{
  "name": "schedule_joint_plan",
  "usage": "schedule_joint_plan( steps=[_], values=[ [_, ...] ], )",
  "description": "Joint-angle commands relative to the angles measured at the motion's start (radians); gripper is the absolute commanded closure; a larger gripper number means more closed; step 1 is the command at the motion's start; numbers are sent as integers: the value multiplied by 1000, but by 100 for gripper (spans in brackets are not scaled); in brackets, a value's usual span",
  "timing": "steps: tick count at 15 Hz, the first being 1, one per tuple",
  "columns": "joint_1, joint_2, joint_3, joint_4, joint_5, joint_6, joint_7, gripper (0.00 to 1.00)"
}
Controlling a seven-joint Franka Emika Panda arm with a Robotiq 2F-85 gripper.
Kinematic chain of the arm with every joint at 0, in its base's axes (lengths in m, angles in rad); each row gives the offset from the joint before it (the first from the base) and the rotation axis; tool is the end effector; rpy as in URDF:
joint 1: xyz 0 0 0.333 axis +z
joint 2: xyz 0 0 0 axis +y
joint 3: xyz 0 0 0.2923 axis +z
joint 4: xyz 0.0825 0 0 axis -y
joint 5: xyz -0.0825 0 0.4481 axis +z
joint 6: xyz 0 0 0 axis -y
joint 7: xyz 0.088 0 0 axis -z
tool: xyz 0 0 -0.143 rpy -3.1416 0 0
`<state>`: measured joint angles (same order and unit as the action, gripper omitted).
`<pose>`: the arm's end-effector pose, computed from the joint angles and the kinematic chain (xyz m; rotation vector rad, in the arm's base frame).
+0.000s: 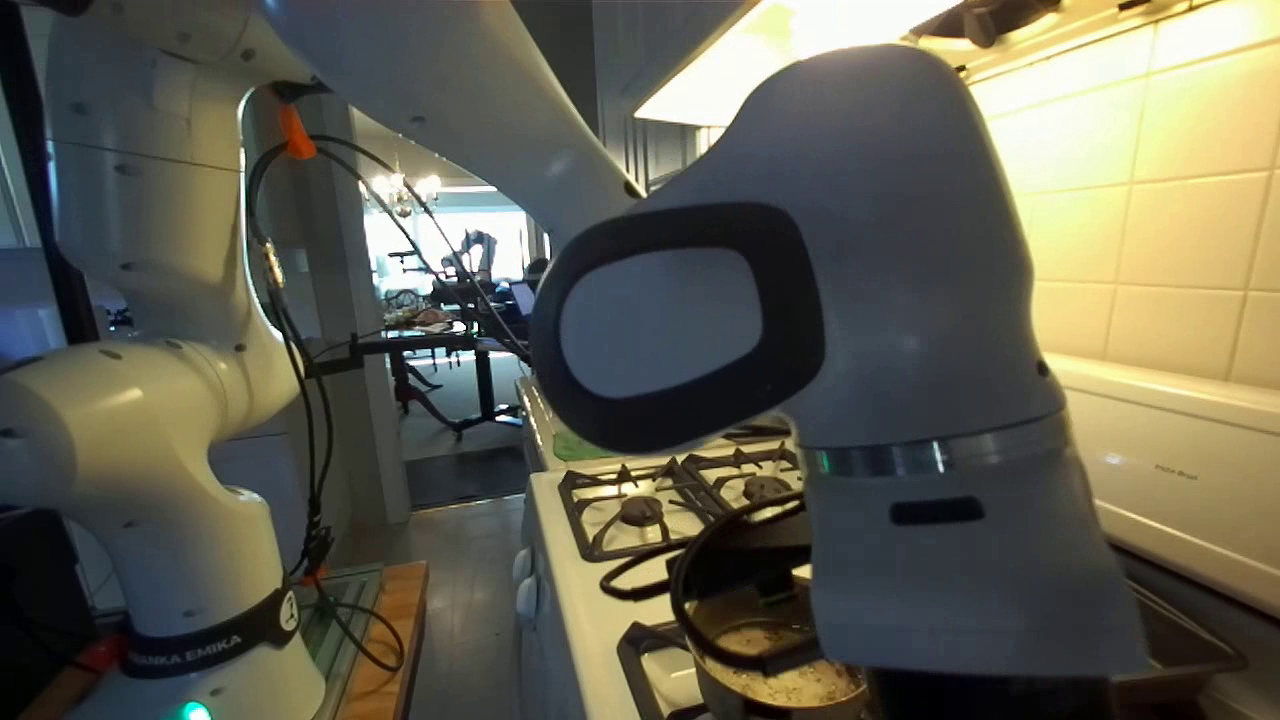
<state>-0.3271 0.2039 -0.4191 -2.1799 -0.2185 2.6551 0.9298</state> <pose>0.4637 -0.4304 0.2304 2.1635 -1.9702 0.4414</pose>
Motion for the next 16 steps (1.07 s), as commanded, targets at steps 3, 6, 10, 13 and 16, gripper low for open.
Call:
schedule_joint_plan(
  steps=[3, 6, 10, 13, 16],
  values=[
    [-10, 112, -20, 81, 96, -5, -32, 94],
    [-14, 155, -25, 111, 126, -8, -36, 94],
    [-6, 209, -35, 144, 129, -2, -32, 94],
    [0, 242, -42, 165, 122, 1, -26, 94],
    [11, 266, -55, 174, 111, 15, -14, 94]
  ],
)
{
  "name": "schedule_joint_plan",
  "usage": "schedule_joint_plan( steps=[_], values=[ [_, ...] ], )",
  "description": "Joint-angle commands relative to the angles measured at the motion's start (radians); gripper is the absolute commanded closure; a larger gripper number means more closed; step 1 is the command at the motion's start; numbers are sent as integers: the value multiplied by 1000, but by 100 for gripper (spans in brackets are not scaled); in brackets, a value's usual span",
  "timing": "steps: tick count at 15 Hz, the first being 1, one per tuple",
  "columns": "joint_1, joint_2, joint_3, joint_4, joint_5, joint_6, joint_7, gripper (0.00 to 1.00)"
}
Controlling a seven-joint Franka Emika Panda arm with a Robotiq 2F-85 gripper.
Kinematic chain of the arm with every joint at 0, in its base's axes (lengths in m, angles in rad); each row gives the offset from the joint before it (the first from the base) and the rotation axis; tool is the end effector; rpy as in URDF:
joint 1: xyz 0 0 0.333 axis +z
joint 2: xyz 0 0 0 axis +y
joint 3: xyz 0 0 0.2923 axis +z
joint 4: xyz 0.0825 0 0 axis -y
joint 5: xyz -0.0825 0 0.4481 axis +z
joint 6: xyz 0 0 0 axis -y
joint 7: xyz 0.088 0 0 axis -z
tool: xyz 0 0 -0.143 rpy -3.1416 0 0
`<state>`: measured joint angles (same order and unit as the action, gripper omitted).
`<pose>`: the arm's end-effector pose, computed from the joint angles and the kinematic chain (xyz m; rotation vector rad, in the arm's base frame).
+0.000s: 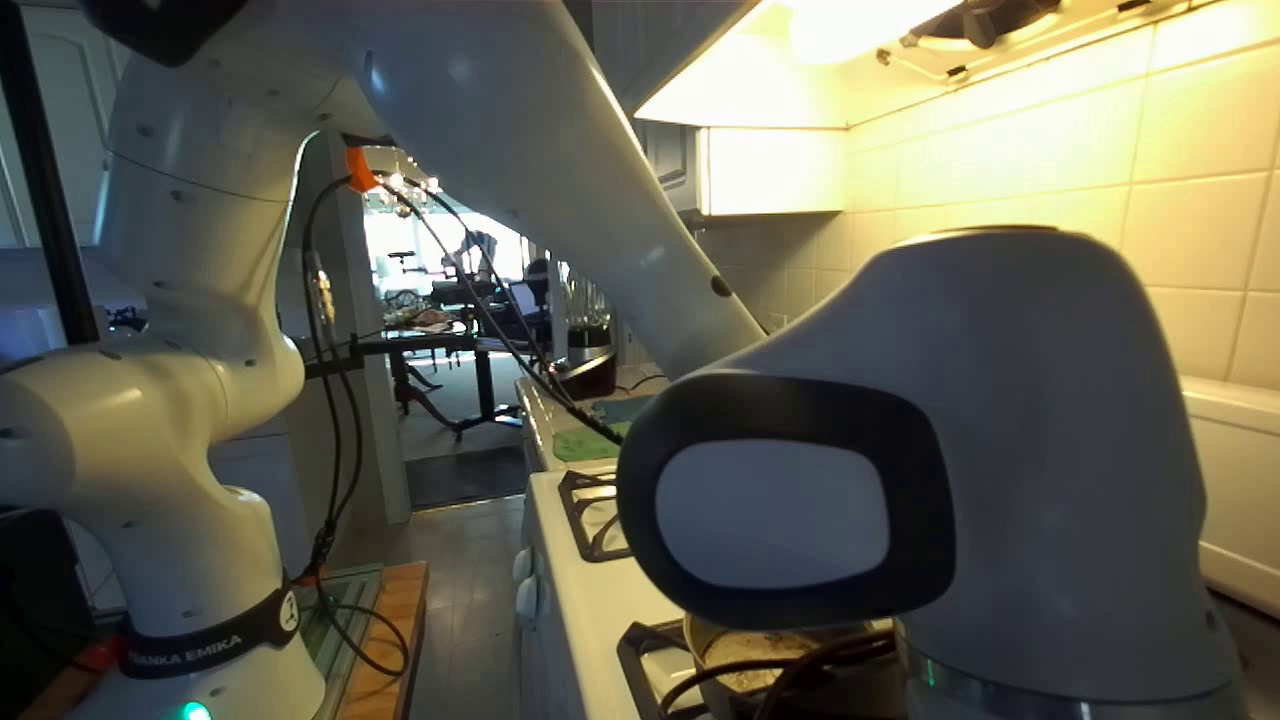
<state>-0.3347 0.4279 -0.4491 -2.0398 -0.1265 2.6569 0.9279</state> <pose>0.4648 -0.4701 0.1696 2.0654 -2.0219 0.3481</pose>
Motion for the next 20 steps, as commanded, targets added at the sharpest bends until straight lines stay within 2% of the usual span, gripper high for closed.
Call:
schedule_joint_plan(
  steps=[1, 13, 14, 15, 16, 20],
  values=[
    [21, 47, -28, 36, 19, 17, -11, 94],
    [31, 95, -38, 58, 26, 15, -13, 94],
    [32, 94, -39, 58, 25, 15, -13, 76],
    [34, 94, -42, 58, 23, 15, -11, 51],
    [35, 91, -43, 57, 24, 16, -12, 51],
    [38, 81, -48, 55, 25, 17, -14, 27]
  ],
)
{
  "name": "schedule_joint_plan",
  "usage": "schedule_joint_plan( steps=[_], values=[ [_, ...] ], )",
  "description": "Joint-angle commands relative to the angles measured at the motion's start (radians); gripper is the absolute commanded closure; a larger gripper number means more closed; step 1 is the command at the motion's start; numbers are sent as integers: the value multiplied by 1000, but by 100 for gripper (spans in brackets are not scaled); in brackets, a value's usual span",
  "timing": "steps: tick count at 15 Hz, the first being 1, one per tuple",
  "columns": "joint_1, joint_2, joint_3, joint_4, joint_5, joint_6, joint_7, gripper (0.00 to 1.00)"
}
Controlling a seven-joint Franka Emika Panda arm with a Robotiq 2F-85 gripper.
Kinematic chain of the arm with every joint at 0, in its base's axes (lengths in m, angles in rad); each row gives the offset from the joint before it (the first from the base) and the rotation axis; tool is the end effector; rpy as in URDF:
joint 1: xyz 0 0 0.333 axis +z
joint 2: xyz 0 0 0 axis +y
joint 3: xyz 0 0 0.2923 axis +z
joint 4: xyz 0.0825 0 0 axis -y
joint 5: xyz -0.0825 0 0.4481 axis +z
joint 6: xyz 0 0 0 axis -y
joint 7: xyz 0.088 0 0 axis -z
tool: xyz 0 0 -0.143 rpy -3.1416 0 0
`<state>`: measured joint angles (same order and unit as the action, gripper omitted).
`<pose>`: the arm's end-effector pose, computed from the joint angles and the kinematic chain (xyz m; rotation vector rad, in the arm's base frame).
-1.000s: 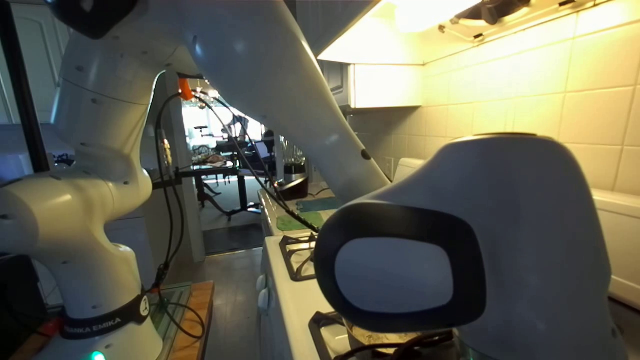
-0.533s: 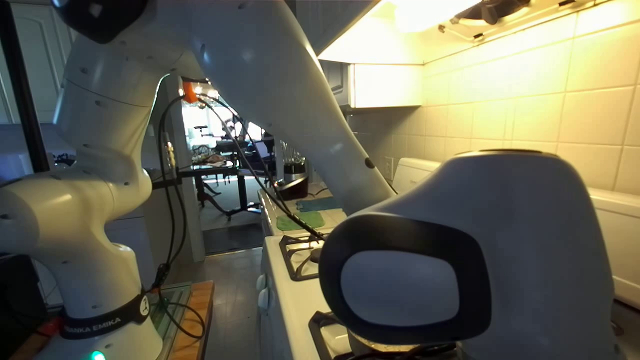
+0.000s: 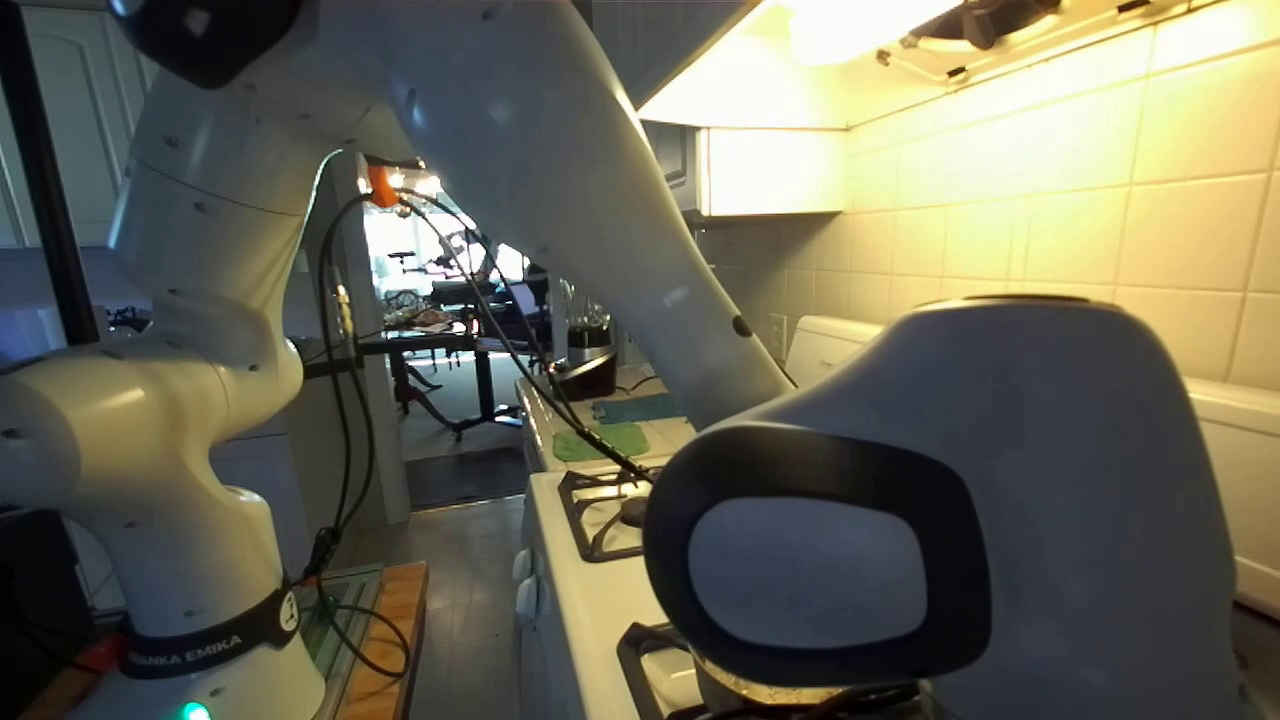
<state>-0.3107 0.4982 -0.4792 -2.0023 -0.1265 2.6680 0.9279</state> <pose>0.4662 -0.4782 0.1505 2.0524 -1.9818 0.3311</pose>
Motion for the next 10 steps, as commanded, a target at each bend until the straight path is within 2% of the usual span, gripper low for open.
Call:
schedule_joint_plan(
  steps=[1, 4, 8, 10],
  values=[
    [14, 9, -19, 18, 24, 6, -14, 20],
    [10, 0, -22, 24, 26, 1, -20, 1],
    [-27, -10, 8, 66, 31, -65, -141, 0],
    [-22, 5, -7, 98, 3, -110, -202, 0]
  ],
)
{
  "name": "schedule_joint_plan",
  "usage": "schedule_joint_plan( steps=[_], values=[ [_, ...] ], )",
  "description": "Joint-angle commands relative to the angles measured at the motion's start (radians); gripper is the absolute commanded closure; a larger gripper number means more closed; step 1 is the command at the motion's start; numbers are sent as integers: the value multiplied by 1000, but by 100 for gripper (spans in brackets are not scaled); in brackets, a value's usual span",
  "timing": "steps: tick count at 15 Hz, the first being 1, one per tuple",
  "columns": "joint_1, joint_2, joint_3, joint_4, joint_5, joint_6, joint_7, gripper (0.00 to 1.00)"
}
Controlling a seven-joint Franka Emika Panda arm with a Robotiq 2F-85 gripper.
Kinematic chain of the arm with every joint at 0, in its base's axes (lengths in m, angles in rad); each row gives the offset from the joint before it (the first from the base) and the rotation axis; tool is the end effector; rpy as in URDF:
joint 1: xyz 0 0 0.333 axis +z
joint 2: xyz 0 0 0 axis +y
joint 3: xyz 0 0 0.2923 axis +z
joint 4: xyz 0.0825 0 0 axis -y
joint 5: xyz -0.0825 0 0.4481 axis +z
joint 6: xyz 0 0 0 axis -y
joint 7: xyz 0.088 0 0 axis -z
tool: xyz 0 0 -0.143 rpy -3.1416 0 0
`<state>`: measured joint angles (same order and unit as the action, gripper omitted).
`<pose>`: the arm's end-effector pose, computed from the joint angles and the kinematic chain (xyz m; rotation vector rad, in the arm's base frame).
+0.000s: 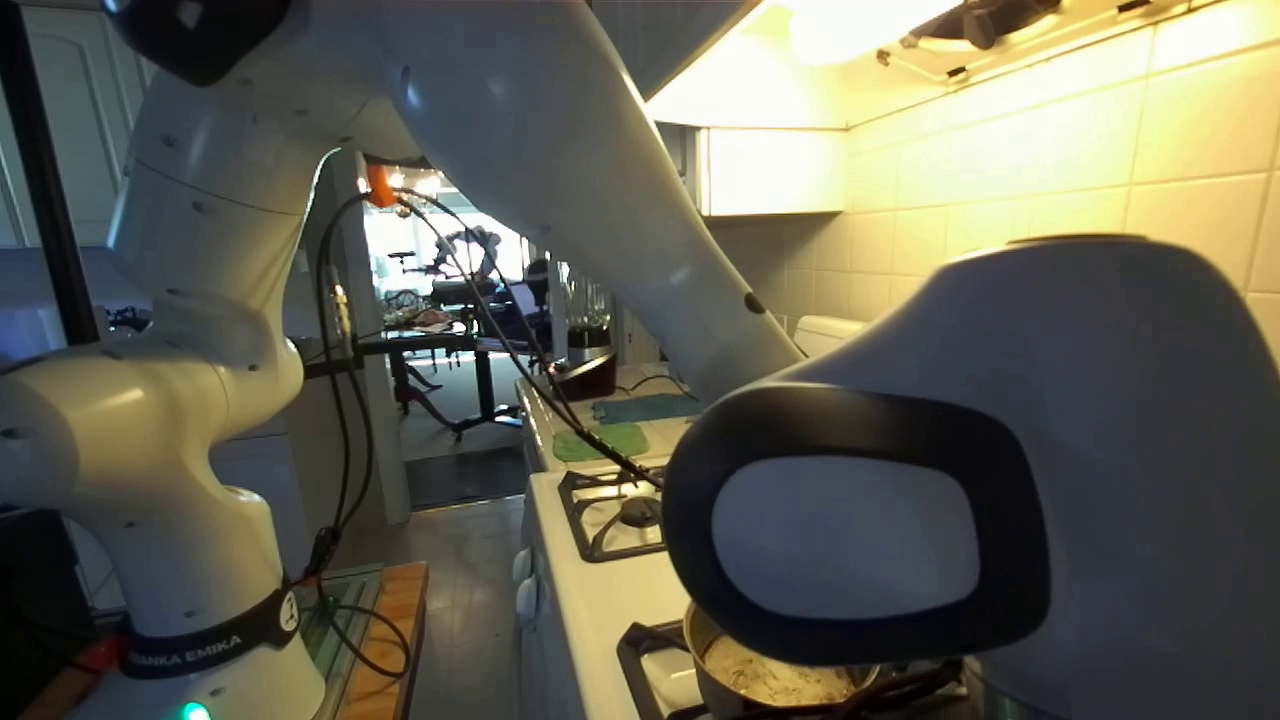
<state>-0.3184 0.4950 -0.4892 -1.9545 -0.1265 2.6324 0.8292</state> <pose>0.4717 -0.4946 0.1721 2.1155 -1.8846 0.3313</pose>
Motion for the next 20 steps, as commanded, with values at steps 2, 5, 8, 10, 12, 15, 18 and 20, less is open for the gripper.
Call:
schedule_joint_plan(
  steps=[2, 5, 8, 10, 12, 15, 18, 20],
  values=[
    [-22, 16, 4, 78, -3, -117, -181, 0],
    [-27, 30, -1, 116, -16, -148, -283, 0],
    [-45, 49, 11, 149, -6, -131, -403, 0],
    [-41, 75, 4, 178, -19, -129, -435, 0],
    [-27, 40, -3, 132, -1, -119, -404, 0],
    [-26, 40, -3, 131, -1, -119, -403, 0],
    [-26, 40, -3, 131, -1, -119, -403, 0],
    [-20, 34, 0, 113, -13, -80, -417, 0]
  ],
)
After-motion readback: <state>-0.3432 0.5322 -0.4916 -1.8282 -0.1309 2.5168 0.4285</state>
